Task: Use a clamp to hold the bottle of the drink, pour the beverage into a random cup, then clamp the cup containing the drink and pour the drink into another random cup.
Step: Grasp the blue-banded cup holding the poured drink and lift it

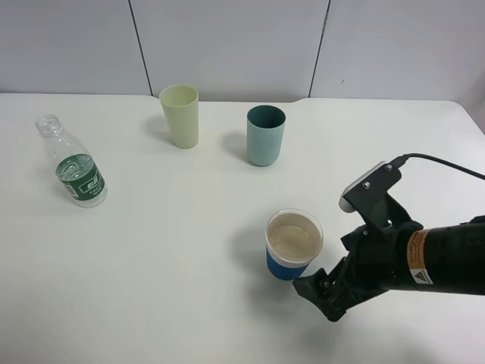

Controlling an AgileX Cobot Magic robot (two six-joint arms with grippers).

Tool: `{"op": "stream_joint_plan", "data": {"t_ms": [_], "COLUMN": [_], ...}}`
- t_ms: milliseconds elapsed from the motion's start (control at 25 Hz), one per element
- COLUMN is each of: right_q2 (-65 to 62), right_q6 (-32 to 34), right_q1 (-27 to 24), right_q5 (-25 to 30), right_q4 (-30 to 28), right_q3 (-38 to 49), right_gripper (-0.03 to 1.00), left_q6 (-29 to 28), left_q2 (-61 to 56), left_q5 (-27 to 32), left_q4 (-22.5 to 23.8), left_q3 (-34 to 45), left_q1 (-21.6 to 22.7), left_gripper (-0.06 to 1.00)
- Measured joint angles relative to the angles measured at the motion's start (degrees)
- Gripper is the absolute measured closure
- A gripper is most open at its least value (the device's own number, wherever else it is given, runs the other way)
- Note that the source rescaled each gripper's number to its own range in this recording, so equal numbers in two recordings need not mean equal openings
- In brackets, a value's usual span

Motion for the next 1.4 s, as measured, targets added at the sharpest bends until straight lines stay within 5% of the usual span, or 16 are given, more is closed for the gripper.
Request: {"op": "stream_joint_plan", "data": {"t_ms": [240, 360, 1120, 1400], "right_q2": [0.00, 0.00, 4.72, 21.15], "right_q6": [-21.25, -26.30, -27.76, -27.76], "right_q1": [-0.11, -0.11, -0.11, -0.11], "right_q5": [-4.56, -5.16, -24.48, -40.82], "right_q4": [16.99, 21.22, 22.90, 19.73], "right_q3": [0.00, 0.02, 9.57, 9.57], "right_gripper": [-0.03, -0.03, -0.03, -0.03], "left_q6": [0.00, 0.00, 0.00, 0.00], "left_q2": [0.00, 0.00, 0.00, 0.00], "left_q5": [0.00, 0.00, 0.00, 0.00], "left_q4": [0.00, 0.00, 0.00, 0.00], "left_q3": [0.00, 0.00, 0.00, 0.00], "left_q1": [0.00, 0.00, 0.00, 0.00], "left_gripper": [-0.05, -0.05, -0.05, -0.05]}}
